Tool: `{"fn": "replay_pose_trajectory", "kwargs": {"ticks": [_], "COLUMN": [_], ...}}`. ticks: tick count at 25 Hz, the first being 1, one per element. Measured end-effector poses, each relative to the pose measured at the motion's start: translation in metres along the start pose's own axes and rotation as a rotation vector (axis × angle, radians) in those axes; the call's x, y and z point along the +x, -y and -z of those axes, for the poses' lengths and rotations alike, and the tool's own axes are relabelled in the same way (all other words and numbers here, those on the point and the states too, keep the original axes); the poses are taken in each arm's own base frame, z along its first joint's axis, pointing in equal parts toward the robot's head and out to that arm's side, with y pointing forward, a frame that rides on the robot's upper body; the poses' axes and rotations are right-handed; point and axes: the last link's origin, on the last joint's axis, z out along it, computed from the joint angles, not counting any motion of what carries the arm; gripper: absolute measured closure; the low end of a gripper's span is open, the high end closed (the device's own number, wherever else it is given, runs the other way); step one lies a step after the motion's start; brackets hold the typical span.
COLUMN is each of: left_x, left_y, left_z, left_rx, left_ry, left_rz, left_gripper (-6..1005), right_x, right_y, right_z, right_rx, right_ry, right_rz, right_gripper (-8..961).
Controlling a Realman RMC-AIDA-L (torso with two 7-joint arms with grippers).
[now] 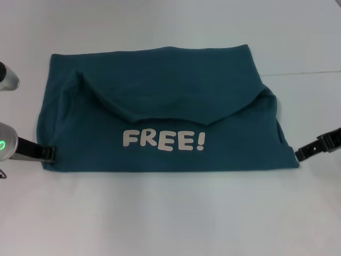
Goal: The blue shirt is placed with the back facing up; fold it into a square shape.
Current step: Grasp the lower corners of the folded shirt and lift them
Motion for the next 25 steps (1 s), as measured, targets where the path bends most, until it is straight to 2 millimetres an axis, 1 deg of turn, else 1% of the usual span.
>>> {"fn": "replay_pose_trajectory", "kwargs": {"ticks": [2,7,17,22,25], "left_x": [-0.001,0.000,0.000,0.000,0.001], "left_y": [-0.002,-0.005,-0.005,-0.005,-0.005], "left_z": [-0.001,-0.002,-0.002,-0.002,-0.002], "left_rx": [-0.003,-0.006,-0.008,-0.007,-0.007], "left_ry": [0.002,0.001,0.001,0.000,-0.001], "left_rz": [-0.007,-0.022,-0.024,-0.024,-0.025], "left_gripper": [946,946,945,946,946], "right_x": [0.006,0.013,0.010,0.007,0.005], "right_y": [0.001,0.004,0.008,0.002,0.001], "right_z": [-0.005,-0.018,-0.045,-0.059,-0.065], "right_rx": [-0.003,-0.008,0.009,0.009,0.010], "right_ry": [-0.008,-0.009,0.024,0.012,0.014], "right_rz": [-0.016,-0.052,-0.094,-0.072,-0.071], "right_gripper": [69,70,73,74,132]}}
